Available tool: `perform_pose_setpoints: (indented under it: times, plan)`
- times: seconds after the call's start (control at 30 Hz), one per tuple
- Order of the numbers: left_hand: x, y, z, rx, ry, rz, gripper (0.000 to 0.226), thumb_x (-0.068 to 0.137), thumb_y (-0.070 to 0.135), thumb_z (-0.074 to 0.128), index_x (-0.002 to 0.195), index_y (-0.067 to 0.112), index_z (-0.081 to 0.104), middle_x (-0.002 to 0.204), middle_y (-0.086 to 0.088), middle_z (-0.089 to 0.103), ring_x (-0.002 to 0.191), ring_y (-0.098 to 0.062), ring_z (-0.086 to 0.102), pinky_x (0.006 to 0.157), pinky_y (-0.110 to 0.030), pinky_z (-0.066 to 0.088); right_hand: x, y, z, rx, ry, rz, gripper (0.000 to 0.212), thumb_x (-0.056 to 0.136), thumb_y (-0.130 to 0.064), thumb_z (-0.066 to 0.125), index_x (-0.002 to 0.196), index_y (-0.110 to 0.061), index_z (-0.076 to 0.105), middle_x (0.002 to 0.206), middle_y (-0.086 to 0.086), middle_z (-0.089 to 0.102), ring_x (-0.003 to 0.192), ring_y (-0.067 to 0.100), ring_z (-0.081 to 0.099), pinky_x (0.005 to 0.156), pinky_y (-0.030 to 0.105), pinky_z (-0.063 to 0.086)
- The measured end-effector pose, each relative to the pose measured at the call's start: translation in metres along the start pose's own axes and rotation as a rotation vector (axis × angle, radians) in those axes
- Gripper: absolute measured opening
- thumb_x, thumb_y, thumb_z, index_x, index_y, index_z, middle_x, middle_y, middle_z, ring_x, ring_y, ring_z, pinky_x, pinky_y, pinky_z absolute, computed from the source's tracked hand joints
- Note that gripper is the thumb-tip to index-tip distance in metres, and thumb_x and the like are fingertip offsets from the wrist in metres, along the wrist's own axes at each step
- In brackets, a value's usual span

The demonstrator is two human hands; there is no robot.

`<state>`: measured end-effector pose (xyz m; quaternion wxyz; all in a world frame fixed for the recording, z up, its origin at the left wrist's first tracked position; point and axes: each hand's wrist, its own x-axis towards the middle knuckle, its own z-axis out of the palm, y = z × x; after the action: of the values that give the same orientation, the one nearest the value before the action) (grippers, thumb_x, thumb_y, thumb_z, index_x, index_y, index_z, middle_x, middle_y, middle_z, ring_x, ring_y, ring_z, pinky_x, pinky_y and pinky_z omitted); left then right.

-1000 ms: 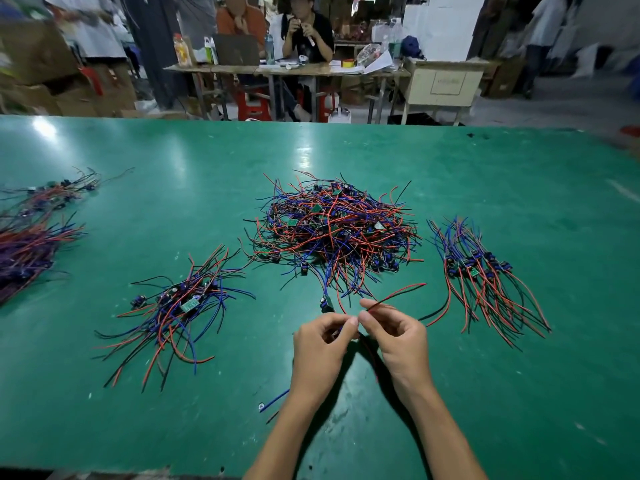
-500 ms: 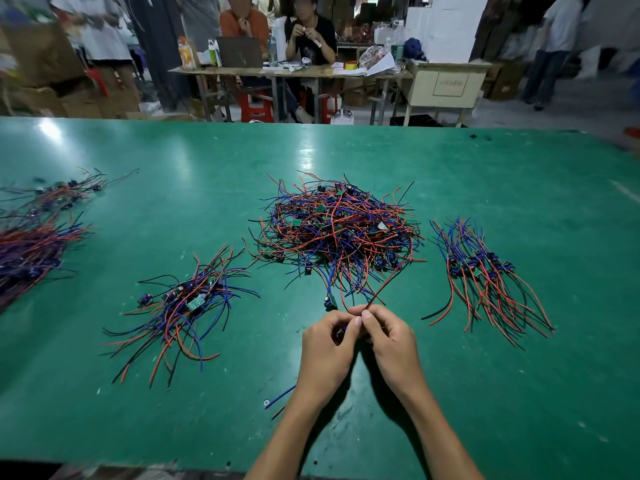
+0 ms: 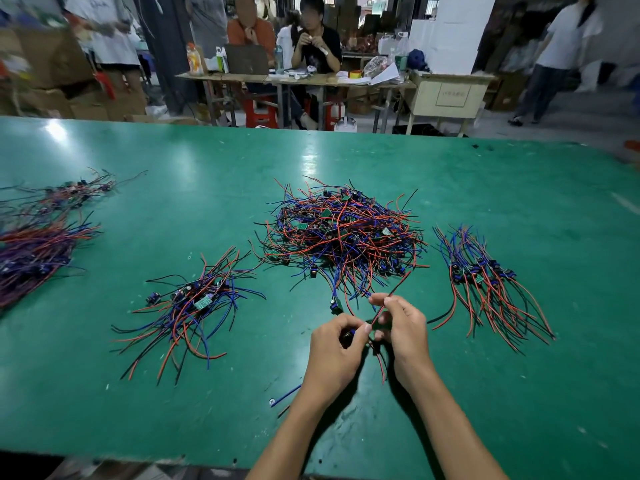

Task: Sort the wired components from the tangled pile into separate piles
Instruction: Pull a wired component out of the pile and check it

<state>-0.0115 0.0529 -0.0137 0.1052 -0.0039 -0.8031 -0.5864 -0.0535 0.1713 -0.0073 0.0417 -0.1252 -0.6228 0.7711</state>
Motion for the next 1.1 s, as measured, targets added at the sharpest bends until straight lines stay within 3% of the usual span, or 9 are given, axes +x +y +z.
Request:
perform_pose_setpoints:
  times: [0.13, 0.27, 0.43, 0.6, 0.67, 0.73, 0.9, 1.0, 1.1]
  plan:
    - [-0.001, 0.001, -0.001, 0.004, 0.001, 0.006, 0.014, 0.092, 0.02, 0.071, 0.079, 0.026, 0.071, 0.07, 0.014, 0.068, 0.063, 0.0, 0.058, 0.061, -0.013, 0.042, 0.002, -0.009, 0.003, 0.044, 0.035, 0.059, 0.029, 0.098, -0.01, 0.046, 0.091, -0.012, 0.074, 0.094, -0.003, 0.075, 0.05, 0.004, 0.039, 0.036, 0.019, 0.029]
    - [-0.004, 0.005, -0.001, -0.002, -0.024, 0.0, 0.01, 0.091, 0.02, 0.071, 0.081, 0.019, 0.074, 0.072, 0.008, 0.07, 0.065, -0.001, 0.06, 0.063, -0.014, 0.046, 0.014, -0.023, -0.002, 0.17, 0.085, 0.152, 0.021, 0.099, -0.011, 0.047, 0.097, -0.009, 0.068, 0.098, 0.001, 0.072, 0.044, 0.004, 0.032, 0.034, 0.016, 0.021]
    - [-0.005, 0.006, -0.002, -0.01, -0.029, -0.007, 0.011, 0.092, 0.022, 0.071, 0.081, 0.021, 0.074, 0.073, 0.009, 0.071, 0.066, -0.001, 0.061, 0.063, -0.014, 0.046, 0.018, -0.024, -0.002, 0.236, 0.104, 0.189, 0.021, 0.102, -0.016, 0.048, 0.101, -0.012, 0.068, 0.098, 0.003, 0.073, 0.042, 0.004, 0.032, 0.038, 0.018, 0.026]
    - [-0.003, 0.006, -0.002, -0.058, 0.014, -0.05, 0.007, 0.092, 0.022, 0.072, 0.087, 0.02, 0.077, 0.08, 0.012, 0.074, 0.074, -0.002, 0.066, 0.071, -0.015, 0.049, -0.007, -0.005, -0.008, -0.028, -0.126, -0.074, 0.025, 0.103, -0.026, 0.056, 0.094, -0.018, 0.078, 0.08, 0.0, 0.074, 0.048, 0.004, 0.047, 0.045, 0.014, 0.039]
    - [-0.001, 0.005, -0.003, -0.057, 0.015, -0.06, 0.006, 0.091, 0.02, 0.072, 0.091, 0.02, 0.078, 0.082, 0.012, 0.075, 0.076, -0.002, 0.068, 0.074, -0.019, 0.052, -0.019, 0.003, -0.012, -0.129, -0.239, -0.166, 0.018, 0.1, -0.024, 0.063, 0.094, -0.021, 0.08, 0.083, -0.001, 0.077, 0.066, 0.005, 0.067, 0.06, 0.013, 0.05]
    - [-0.001, 0.006, -0.004, -0.062, 0.019, -0.062, 0.006, 0.092, 0.02, 0.071, 0.091, 0.019, 0.078, 0.082, 0.012, 0.075, 0.078, -0.005, 0.07, 0.076, -0.024, 0.055, -0.023, 0.004, -0.013, -0.148, -0.263, -0.2, 0.014, 0.096, -0.026, 0.067, 0.096, -0.023, 0.08, 0.09, 0.003, 0.079, 0.082, 0.01, 0.074, 0.07, 0.017, 0.055]
    - [0.0, 0.017, -0.009, -0.109, -0.06, -0.147, 0.02, 0.1, 0.027, 0.061, 0.091, 0.019, 0.078, 0.077, 0.008, 0.074, 0.074, -0.012, 0.068, 0.076, -0.037, 0.055, -0.022, 0.003, -0.011, -0.107, -0.224, -0.213, 0.014, 0.09, -0.03, 0.069, 0.094, -0.022, 0.081, 0.077, -0.001, 0.075, 0.065, 0.004, 0.062, 0.06, 0.016, 0.051]
    - [0.01, 0.024, -0.019, 0.035, -0.245, -0.129, 0.021, 0.101, 0.021, 0.058, 0.094, 0.016, 0.077, 0.057, 0.018, 0.061, 0.054, 0.007, 0.052, 0.06, -0.018, 0.042, -0.022, 0.004, -0.011, -0.086, -0.232, -0.223, 0.019, 0.088, -0.034, 0.069, 0.095, -0.022, 0.081, 0.078, -0.001, 0.074, 0.068, 0.004, 0.061, 0.063, 0.02, 0.052]
    - [0.019, 0.029, -0.027, 0.044, -0.354, -0.168, 0.019, 0.1, 0.018, 0.059, 0.098, 0.015, 0.078, 0.051, 0.017, 0.058, 0.049, 0.007, 0.047, 0.051, -0.008, 0.034, -0.019, 0.004, -0.012, -0.085, -0.23, -0.202, 0.025, 0.092, -0.042, 0.064, 0.1, -0.025, 0.08, 0.077, -0.002, 0.069, 0.069, 0.006, 0.061, 0.065, 0.021, 0.052]
